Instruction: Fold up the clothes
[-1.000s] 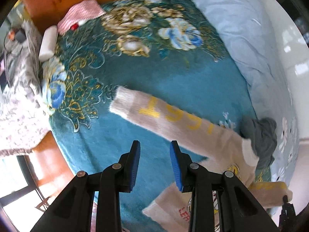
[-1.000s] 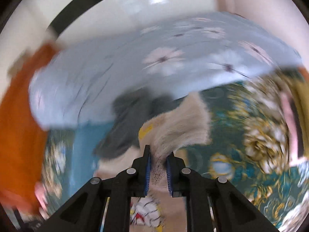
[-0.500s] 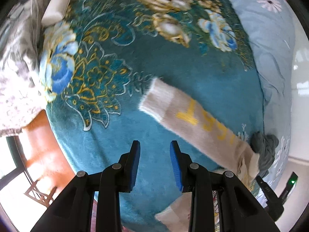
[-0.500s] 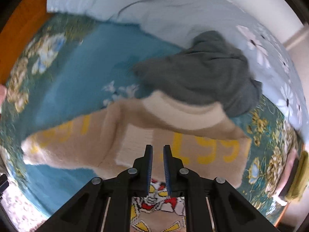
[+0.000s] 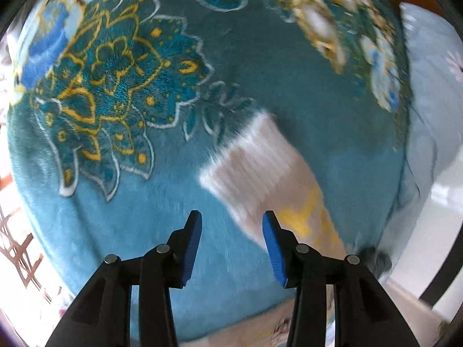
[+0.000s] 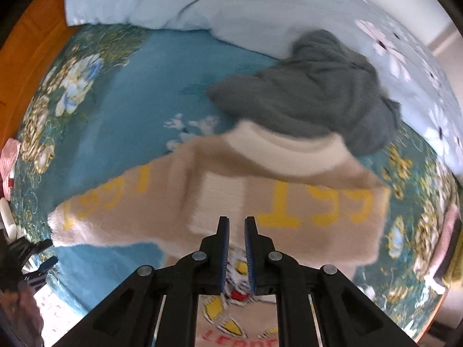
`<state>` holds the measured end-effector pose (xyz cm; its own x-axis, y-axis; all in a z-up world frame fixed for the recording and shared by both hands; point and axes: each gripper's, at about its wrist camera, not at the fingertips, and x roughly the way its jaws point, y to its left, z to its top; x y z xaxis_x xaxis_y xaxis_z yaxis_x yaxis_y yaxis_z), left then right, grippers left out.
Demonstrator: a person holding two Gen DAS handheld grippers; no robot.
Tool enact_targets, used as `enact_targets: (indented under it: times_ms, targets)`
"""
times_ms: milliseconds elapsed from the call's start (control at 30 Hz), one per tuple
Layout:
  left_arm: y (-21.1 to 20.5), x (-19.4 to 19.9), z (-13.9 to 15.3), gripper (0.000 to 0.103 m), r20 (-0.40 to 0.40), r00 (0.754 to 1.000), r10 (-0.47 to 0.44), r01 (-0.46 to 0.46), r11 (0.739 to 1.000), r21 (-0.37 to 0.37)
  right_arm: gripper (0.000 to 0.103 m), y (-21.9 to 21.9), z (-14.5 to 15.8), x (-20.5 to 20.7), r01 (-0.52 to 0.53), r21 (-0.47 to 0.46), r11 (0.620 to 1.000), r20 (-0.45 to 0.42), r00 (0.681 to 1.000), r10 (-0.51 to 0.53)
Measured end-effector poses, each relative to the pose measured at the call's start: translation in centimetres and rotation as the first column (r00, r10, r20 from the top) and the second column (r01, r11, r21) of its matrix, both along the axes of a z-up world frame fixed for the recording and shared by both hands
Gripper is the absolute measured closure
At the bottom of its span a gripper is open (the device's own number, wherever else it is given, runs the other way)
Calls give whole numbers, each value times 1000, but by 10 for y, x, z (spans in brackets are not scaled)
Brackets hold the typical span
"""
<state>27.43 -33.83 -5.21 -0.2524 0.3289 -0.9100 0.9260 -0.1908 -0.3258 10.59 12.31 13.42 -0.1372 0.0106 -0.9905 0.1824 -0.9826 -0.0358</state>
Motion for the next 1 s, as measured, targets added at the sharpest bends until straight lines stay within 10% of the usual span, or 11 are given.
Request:
enact_targets:
  times_ms: [267,400,700,867,1000]
  targets:
    - [-1,-11,-18,61,59,996,70,-67,997,-36,90,78,18,15,185,33,982,27,982,-186]
    - [1,-22,-13,88,50,996,73,-70,996,-55,90,96,19,20,252,12,968,40,967,-253]
    - [22,-61,69,94,-61,991,-121,103,964,-244,90,98,19,28,246,-76,966,36,969,-244]
    - [58,-102,147,94,-201,930,-309,226,909,-351,90,108,22,31,260,-157,953,17,965,-261]
    - [123,-140,205,95,-301,815,-495,359,840,-407,90,128,21,41,294,-212,932,18,955,-297]
